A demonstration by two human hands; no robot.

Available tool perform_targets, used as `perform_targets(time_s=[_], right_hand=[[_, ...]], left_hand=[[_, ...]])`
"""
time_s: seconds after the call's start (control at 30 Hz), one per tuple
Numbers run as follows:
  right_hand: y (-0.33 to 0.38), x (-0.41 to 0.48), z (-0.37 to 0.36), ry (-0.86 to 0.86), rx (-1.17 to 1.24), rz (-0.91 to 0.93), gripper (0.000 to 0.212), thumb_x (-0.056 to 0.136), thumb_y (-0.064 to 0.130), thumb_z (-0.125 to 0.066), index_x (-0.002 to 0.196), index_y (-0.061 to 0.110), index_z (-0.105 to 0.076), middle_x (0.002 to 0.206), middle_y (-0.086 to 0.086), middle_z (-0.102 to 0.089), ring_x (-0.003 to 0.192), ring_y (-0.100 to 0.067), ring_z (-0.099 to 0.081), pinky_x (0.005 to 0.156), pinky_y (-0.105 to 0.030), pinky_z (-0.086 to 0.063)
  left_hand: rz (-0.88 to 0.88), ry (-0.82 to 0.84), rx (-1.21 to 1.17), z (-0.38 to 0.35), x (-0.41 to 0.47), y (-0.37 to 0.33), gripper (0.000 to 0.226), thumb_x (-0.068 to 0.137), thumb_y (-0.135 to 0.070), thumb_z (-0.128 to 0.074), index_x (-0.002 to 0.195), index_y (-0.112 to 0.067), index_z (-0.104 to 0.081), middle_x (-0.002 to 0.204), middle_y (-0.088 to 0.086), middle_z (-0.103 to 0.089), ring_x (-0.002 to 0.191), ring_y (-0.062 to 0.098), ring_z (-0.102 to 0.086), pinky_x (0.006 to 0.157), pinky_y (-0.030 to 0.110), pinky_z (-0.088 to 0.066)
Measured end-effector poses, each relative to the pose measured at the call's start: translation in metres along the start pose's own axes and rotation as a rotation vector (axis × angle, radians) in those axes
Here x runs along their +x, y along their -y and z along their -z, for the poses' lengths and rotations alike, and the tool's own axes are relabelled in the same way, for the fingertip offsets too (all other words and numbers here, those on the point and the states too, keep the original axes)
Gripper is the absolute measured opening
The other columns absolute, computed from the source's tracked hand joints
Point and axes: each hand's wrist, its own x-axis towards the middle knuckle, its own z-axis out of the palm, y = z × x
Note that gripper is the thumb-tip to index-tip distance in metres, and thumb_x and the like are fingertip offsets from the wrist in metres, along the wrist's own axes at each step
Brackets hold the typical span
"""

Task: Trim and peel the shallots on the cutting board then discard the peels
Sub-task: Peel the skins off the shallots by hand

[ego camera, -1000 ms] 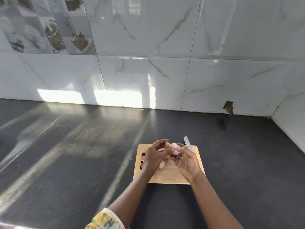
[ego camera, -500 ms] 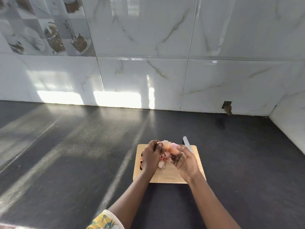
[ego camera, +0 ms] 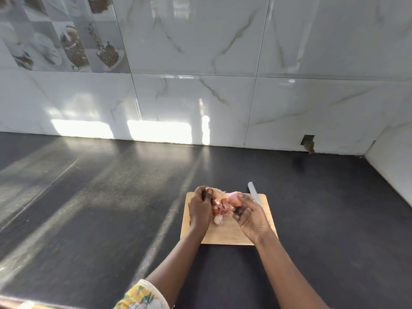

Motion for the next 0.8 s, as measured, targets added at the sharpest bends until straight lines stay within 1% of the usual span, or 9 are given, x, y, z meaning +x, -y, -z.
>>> perform_targets(time_s=[0.1,0.23,0.37,0.43,0.53,0.6,0.67,0.73,0.8], right_hand=[[-0.001,0.002,0.002,-0.02,-0.015,-0.01,0.009,0.089,0.013,-0.056,0.083,0.008,-0.061,0.081,-0.015,-0.062,0.055,-0.014,-0.057,0.046,-0.021,-0.047],[-0.002,0.004,0.002,-0.002,0.026,-0.022,0.007,0.089,0.014,-0.055,0.089,0.007,-0.056,0.092,-0.021,-0.057,0.052,-0.013,-0.054,0.043,-0.02,-0.045],[0.0,0.003,0.0,0.014,0.076,-0.029,0.011,0.09,0.015,-0.052,0.09,0.006,-0.056,0.09,-0.021,-0.058,0.048,-0.012,-0.05,0.041,-0.019,-0.043],[0.0,0.004,0.001,0.023,0.094,-0.047,0.016,0.089,0.018,-0.051,0.091,0.003,-0.055,0.089,-0.021,-0.058,0.047,-0.011,-0.047,0.039,-0.018,-0.041],[-0.002,0.006,0.002,0.019,0.094,-0.1,0.023,0.089,0.025,-0.05,0.093,0.003,-0.053,0.077,-0.015,-0.06,0.045,-0.01,-0.045,0.037,-0.017,-0.038],[-0.002,0.007,0.003,0.013,0.08,-0.131,0.025,0.084,0.031,-0.052,0.083,0.007,-0.053,0.065,-0.01,-0.058,0.041,-0.01,-0.043,0.034,-0.017,-0.033],[-0.001,0.01,0.005,0.006,0.089,-0.152,0.029,0.08,0.038,-0.054,0.074,0.01,-0.05,0.061,-0.008,-0.055,0.037,-0.009,-0.041,0.032,-0.017,-0.031],[0.001,0.011,0.008,-0.006,0.06,-0.161,0.032,0.086,0.042,-0.05,0.073,0.013,-0.048,0.06,-0.007,-0.053,0.036,-0.009,-0.04,0.03,-0.017,-0.029],[0.002,0.011,0.009,-0.013,0.022,-0.159,0.033,0.09,0.042,-0.046,0.074,0.013,-0.049,0.061,-0.006,-0.054,0.036,-0.009,-0.04,0.031,-0.017,-0.029]], left_hand=[[0.004,0.0,0.004,0.0,0.0,0.0,0.013,0.093,-0.019,-0.05,0.089,-0.012,-0.06,0.07,-0.001,-0.062,0.065,0.016,-0.054,0.067,0.034,-0.045],[0.014,-0.006,0.002,0.0,0.001,0.0,0.015,0.094,-0.02,-0.049,0.086,-0.012,-0.059,0.069,0.0,-0.062,0.064,0.017,-0.054,0.063,0.033,-0.043],[0.011,-0.019,-0.023,0.0,0.001,-0.001,0.016,0.094,-0.02,-0.048,0.088,-0.012,-0.06,0.075,0.007,-0.066,0.065,0.017,-0.056,0.065,0.036,-0.046],[0.01,-0.025,-0.027,0.0,0.0,-0.002,0.016,0.094,-0.02,-0.048,0.088,-0.011,-0.06,0.075,0.006,-0.066,0.064,0.016,-0.056,0.067,0.038,-0.047],[0.01,-0.024,-0.042,-0.001,0.0,-0.001,0.015,0.094,-0.018,-0.048,0.086,-0.012,-0.06,0.072,0.0,-0.063,0.063,0.015,-0.055,0.069,0.037,-0.047],[0.031,-0.032,-0.065,-0.002,0.0,-0.001,0.016,0.095,-0.018,-0.047,0.086,-0.015,-0.06,0.074,-0.001,-0.063,0.066,0.016,-0.057,0.072,0.039,-0.048],[0.043,-0.053,-0.078,0.0,0.001,0.001,0.02,0.095,-0.017,-0.044,0.087,-0.018,-0.062,0.083,0.002,-0.066,0.077,0.021,-0.061,0.077,0.04,-0.051],[0.041,-0.013,-0.068,0.004,0.0,-0.001,0.024,0.096,-0.015,-0.041,0.093,-0.019,-0.065,0.084,-0.003,-0.065,0.083,0.019,-0.061,0.078,0.034,-0.049],[0.039,0.059,0.019,0.005,-0.003,-0.003,0.026,0.097,-0.017,-0.041,0.103,-0.018,-0.066,0.089,-0.008,-0.065,0.087,0.014,-0.059,0.078,0.025,-0.043]])
